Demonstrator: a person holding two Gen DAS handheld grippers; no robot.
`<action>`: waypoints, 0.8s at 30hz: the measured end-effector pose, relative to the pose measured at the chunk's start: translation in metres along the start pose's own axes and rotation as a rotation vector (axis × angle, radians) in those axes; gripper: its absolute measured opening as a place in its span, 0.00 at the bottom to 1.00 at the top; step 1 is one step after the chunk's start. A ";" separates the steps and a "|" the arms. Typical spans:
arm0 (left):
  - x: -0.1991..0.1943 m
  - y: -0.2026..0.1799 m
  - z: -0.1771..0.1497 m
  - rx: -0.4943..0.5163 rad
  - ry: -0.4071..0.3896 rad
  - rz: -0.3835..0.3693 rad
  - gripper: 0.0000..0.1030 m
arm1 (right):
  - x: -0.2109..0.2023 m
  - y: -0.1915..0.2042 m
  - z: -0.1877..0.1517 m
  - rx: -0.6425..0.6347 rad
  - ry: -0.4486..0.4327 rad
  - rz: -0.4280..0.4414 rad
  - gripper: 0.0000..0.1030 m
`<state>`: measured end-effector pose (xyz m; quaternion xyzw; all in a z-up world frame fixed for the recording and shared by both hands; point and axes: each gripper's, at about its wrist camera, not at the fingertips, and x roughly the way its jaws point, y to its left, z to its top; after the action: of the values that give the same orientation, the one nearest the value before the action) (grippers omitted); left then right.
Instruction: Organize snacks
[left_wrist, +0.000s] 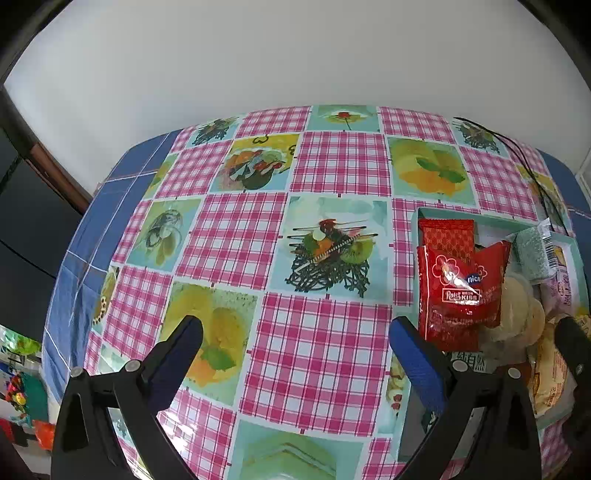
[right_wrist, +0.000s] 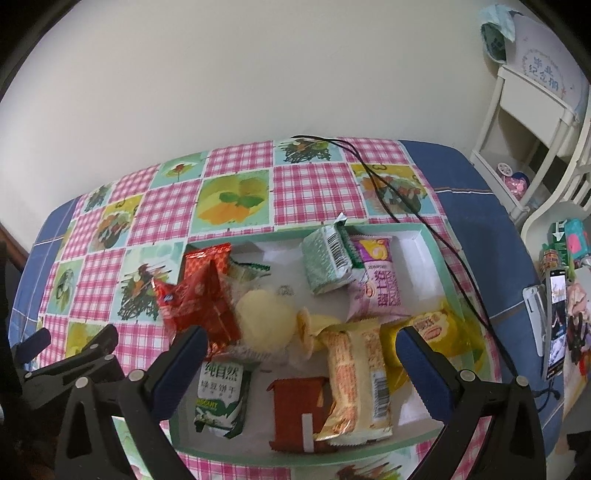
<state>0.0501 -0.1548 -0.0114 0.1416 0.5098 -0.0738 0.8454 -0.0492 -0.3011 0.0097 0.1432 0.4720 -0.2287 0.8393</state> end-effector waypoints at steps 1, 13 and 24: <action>0.000 0.002 -0.001 -0.007 0.001 -0.009 0.98 | -0.001 0.002 -0.003 0.001 0.000 -0.002 1.00; -0.008 0.035 -0.016 -0.080 0.009 -0.022 0.98 | -0.004 0.010 -0.033 0.015 0.044 0.001 1.00; -0.015 0.036 -0.040 -0.035 0.025 -0.026 0.98 | -0.014 0.016 -0.054 -0.019 0.047 -0.011 1.00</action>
<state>0.0194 -0.1086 -0.0098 0.1210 0.5235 -0.0738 0.8402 -0.0866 -0.2588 -0.0057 0.1379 0.4945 -0.2254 0.8281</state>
